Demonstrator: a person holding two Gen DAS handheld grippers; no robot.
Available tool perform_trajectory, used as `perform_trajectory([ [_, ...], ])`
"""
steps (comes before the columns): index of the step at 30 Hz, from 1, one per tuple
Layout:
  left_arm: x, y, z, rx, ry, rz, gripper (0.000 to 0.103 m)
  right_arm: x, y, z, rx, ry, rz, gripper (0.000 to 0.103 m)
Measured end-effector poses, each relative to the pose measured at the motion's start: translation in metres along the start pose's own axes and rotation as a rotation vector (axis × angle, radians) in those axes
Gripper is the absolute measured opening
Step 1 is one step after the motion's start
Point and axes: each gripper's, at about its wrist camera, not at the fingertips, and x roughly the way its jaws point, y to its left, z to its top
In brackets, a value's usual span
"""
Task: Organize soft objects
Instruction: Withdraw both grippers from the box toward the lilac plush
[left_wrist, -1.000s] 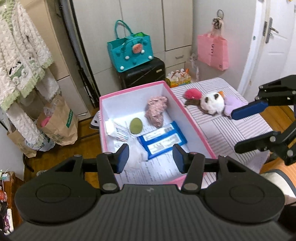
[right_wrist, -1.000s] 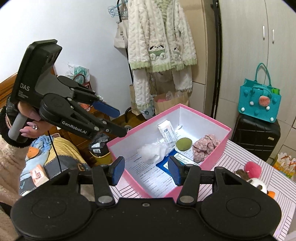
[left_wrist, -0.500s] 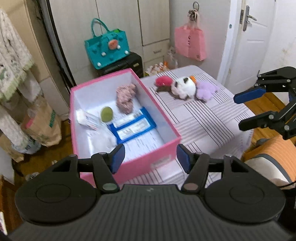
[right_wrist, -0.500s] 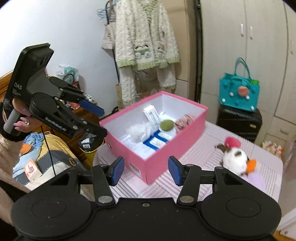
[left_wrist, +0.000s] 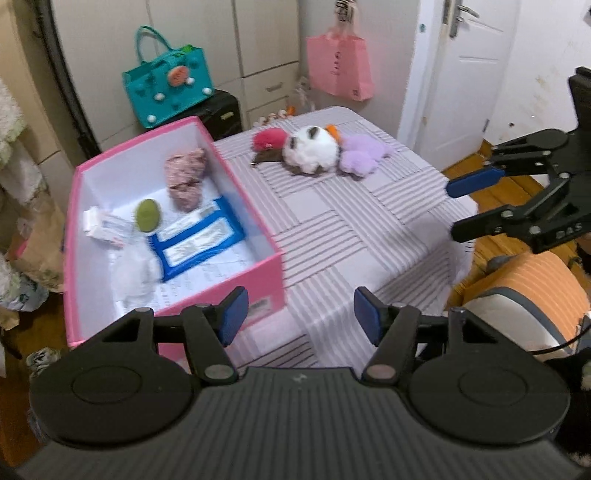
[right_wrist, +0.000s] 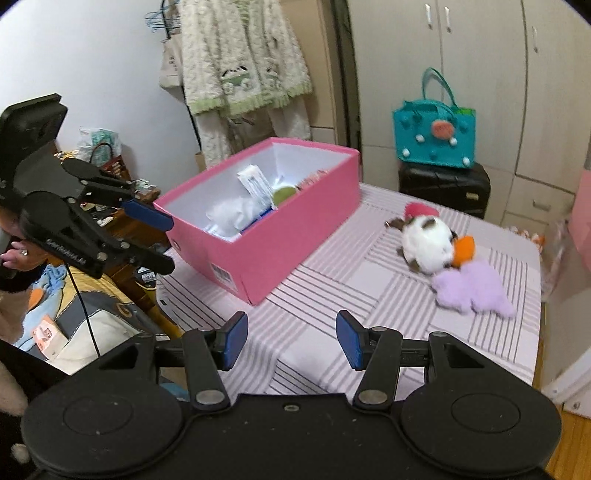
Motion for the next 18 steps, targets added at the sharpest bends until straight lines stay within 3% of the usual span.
perform_trajectory([
  [4, 0.013, -0.015, 0.009, 0.009, -0.019, -0.05, 0.062, 0.004, -0.013, -0.011, 0.024, 0.004, -0.016, 0.058],
  [11, 0.038, -0.039, 0.021, 0.033, -0.088, -0.069, 0.063, 0.007, -0.037, -0.025, 0.042, -0.009, -0.021, 0.058],
  [18, 0.073, -0.045, 0.043, -0.035, -0.1, -0.126, 0.063, 0.017, -0.065, -0.033, 0.071, -0.021, -0.043, 0.058],
])
